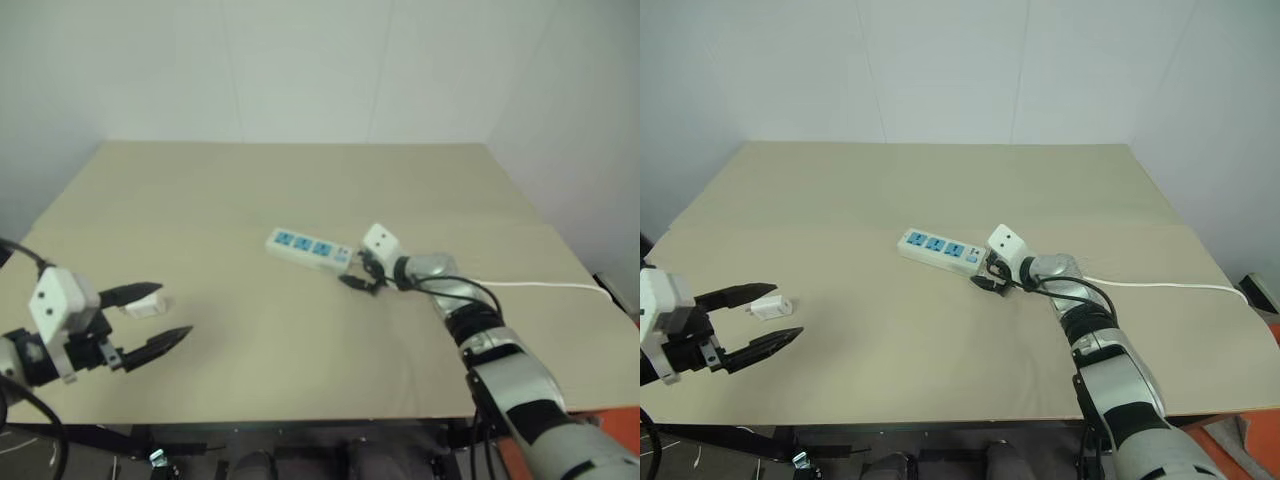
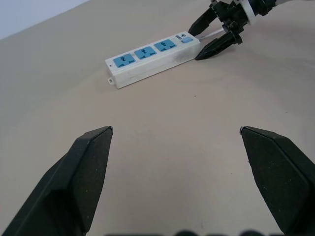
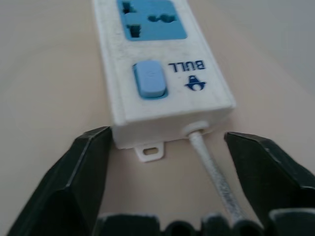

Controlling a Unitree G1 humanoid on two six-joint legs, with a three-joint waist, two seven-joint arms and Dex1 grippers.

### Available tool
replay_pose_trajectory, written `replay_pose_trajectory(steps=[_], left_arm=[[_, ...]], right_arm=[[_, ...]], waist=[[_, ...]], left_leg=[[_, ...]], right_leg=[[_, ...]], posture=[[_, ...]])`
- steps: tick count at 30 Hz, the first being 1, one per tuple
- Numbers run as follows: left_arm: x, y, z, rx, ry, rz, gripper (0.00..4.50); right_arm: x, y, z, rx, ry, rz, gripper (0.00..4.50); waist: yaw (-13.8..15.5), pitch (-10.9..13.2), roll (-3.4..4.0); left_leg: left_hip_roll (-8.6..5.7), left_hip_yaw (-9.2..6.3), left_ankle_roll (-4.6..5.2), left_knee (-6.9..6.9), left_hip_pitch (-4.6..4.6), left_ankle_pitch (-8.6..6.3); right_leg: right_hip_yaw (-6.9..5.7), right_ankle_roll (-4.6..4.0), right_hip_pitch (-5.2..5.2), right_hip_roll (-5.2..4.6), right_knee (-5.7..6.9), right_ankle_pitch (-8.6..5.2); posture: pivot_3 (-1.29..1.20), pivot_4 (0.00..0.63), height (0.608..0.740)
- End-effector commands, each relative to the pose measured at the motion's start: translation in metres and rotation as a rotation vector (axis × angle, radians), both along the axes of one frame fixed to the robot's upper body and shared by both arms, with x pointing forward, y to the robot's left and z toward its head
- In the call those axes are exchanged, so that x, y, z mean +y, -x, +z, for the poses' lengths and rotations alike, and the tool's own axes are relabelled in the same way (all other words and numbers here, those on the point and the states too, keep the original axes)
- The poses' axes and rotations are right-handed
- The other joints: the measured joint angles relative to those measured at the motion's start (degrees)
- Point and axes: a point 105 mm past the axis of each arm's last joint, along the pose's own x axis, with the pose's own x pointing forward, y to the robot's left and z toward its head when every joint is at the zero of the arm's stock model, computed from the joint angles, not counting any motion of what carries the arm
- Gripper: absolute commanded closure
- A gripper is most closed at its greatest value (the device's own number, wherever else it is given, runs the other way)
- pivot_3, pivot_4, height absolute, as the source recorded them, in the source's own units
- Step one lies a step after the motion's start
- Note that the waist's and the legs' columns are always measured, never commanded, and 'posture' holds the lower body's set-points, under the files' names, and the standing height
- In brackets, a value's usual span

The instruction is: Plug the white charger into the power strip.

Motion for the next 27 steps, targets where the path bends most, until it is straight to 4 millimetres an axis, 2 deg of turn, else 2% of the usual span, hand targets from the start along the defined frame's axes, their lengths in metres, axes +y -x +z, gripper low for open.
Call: replay_pose_trajectory(steps=[1, 10, 16, 22, 27], left_arm=[[-0.001, 0.002, 0.011, -0.055, -0.017, 0.002, 0.0], [-0.001, 0.0, 0.012, -0.064, -0.02, -0.001, 0.0], [-0.001, -0.002, 0.013, -0.064, -0.021, -0.008, 0.0], [-0.004, -0.001, 0.012, -0.055, -0.017, -0.02, 0.0], [-0.004, -0.001, 0.011, -0.051, -0.014, -0.02, 0.0]], right_arm=[[-0.004, 0.006, -0.009, 0.052, 0.026, 0.045, 1.57], [0.0, 0.015, -0.01, 0.072, 0.005, 0.106, 4.38], [0.001, 0.025, -0.003, 0.05, -0.01, 0.149, 4.47], [-0.004, 0.066, 0.013, 0.043, -0.079, 0.207, 4.47], [-0.013, 0.092, 0.001, 0.015, -0.049, 0.201, 4.47]], waist=[[-0.05, 0.0, 0.0], [-0.35, -0.01, -0.01], [-0.18, -0.01, -0.01], [0.16, -0.01, -0.01], [-0.01, -0.01, -0.01]], left_leg=[[0.0, 0.0, 0.0, 0.0, 0.01, 0.0], [0.02, 0.0, 0.0, 0.0, 0.07, 0.0], [0.02, -0.01, 0.0, 0.0, 0.05, 0.0], [0.03, -0.01, 0.0, 0.0, -0.06, 0.0], [0.02, 0.0, 0.0, 0.0, -0.03, 0.0]], right_leg=[[0.0, 0.0, 0.0, 0.0, 0.0, 0.0], [0.01, 0.0, 0.0, 0.04, 0.02, 0.0], [0.0, -0.01, -0.01, 0.04, 0.01, -0.01], [-0.02, -0.02, -0.08, 0.03, 0.01, -0.03], [0.0, -0.08, -0.1, 0.02, 0.02, -0.07]], posture=[[0.0, 0.15, 0.74], [0.0, 0.15, 0.74], [0.0, 0.15, 0.74], [0.0, 0.15, 0.74], [0.0, 0.15, 0.74]])
